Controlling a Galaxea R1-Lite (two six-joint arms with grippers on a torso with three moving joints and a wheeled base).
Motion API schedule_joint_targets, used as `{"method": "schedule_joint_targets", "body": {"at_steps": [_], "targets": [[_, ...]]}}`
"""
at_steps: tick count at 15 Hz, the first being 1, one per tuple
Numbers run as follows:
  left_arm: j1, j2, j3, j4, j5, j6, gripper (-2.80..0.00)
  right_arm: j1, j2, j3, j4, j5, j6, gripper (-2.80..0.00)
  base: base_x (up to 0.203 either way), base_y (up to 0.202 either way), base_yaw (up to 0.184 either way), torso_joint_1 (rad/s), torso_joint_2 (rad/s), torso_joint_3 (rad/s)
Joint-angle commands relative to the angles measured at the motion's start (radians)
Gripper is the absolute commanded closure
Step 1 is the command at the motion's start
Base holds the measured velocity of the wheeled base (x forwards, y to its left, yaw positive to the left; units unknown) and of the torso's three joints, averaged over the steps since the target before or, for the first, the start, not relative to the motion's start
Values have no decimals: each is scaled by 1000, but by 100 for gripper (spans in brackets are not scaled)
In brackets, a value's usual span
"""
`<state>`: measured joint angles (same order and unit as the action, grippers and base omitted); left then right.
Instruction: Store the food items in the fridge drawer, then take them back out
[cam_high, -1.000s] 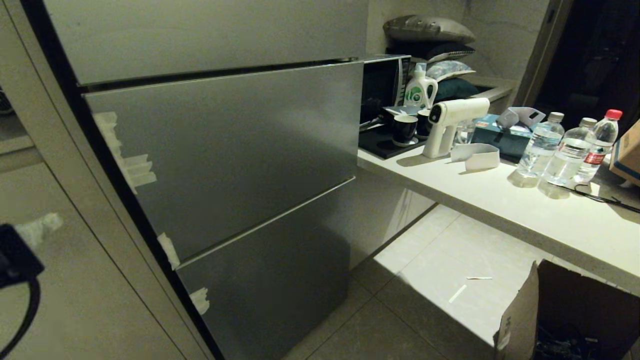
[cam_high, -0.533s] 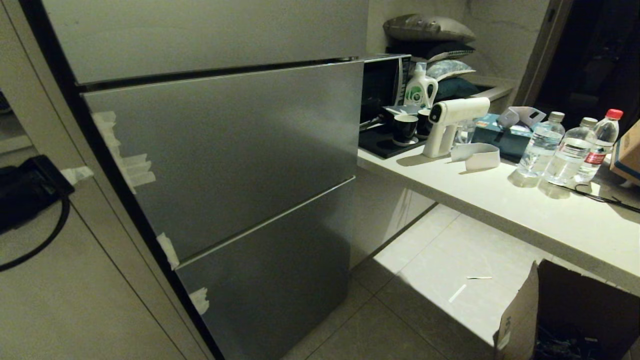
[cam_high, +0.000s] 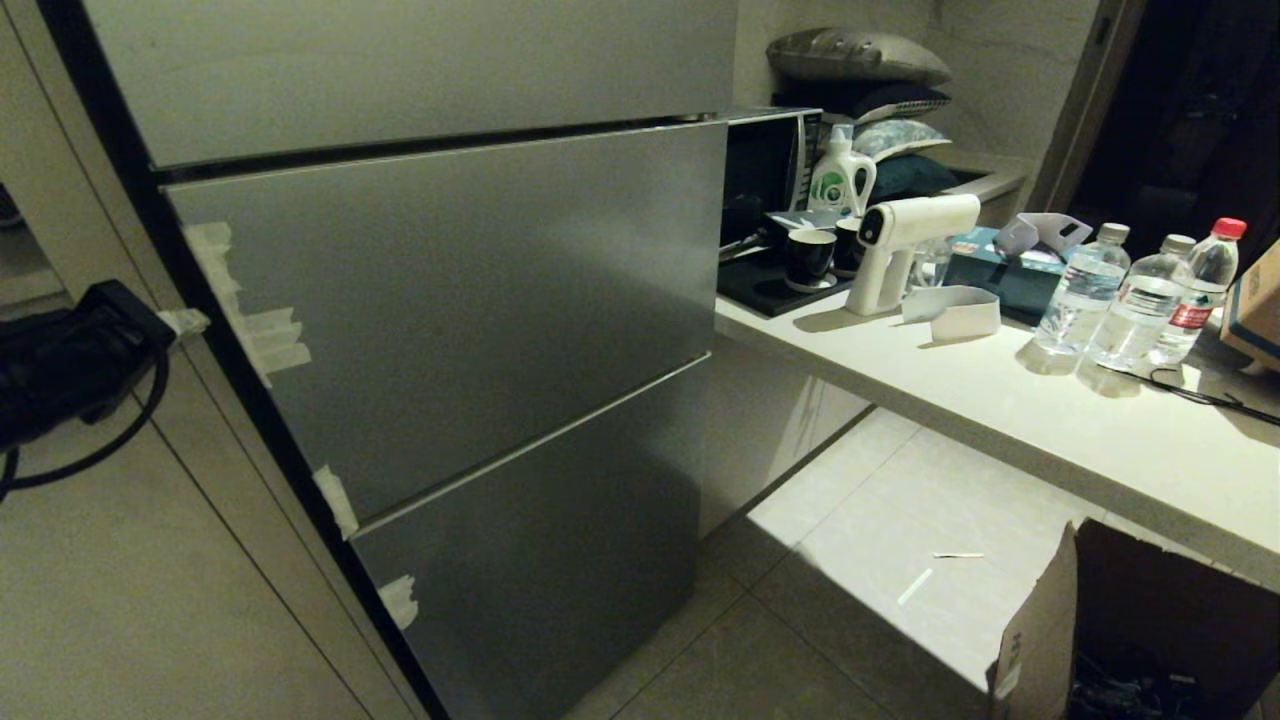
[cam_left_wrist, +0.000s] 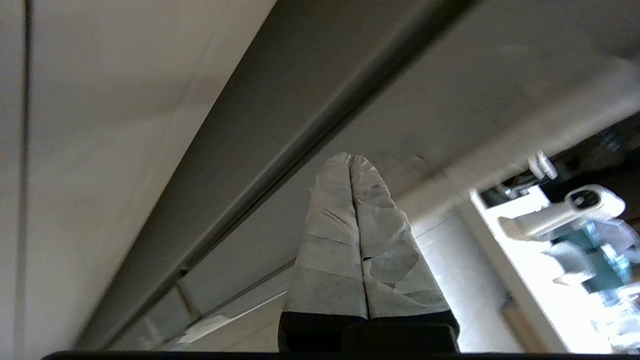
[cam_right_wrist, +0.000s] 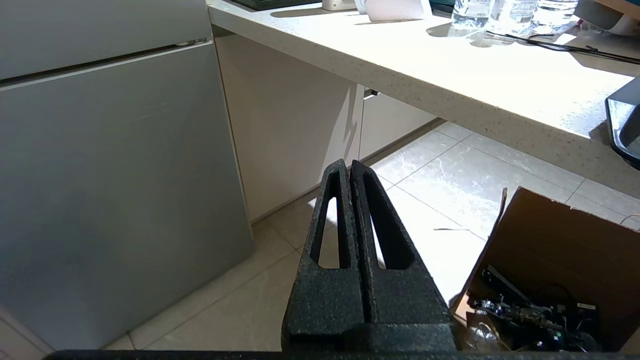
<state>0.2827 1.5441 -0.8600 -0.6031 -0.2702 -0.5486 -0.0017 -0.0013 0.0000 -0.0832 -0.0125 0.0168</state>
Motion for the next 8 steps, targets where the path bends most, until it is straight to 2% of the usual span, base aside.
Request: {"method": "schedule_joint_targets", "body": {"at_steps": [1, 3, 6, 8], "targets": [[-1, 38, -7, -9, -1, -35, 0, 0, 1, 31, -1, 0, 2, 0, 0, 0, 0, 0, 0, 0], [-11, 47, -8, -9, -3, -40, 0, 0, 1, 31, -1, 0, 0, 0, 0, 0, 0, 0, 0, 0], [-45, 41, -13, -9, -4, -98, 0, 0, 1, 31, -1, 0, 0, 0, 0, 0, 0, 0, 0, 0], [-56, 40, -9, -9, -4, -99, 0, 0, 1, 31, -1, 0, 1, 0, 0, 0, 0, 0, 0, 0]]}}
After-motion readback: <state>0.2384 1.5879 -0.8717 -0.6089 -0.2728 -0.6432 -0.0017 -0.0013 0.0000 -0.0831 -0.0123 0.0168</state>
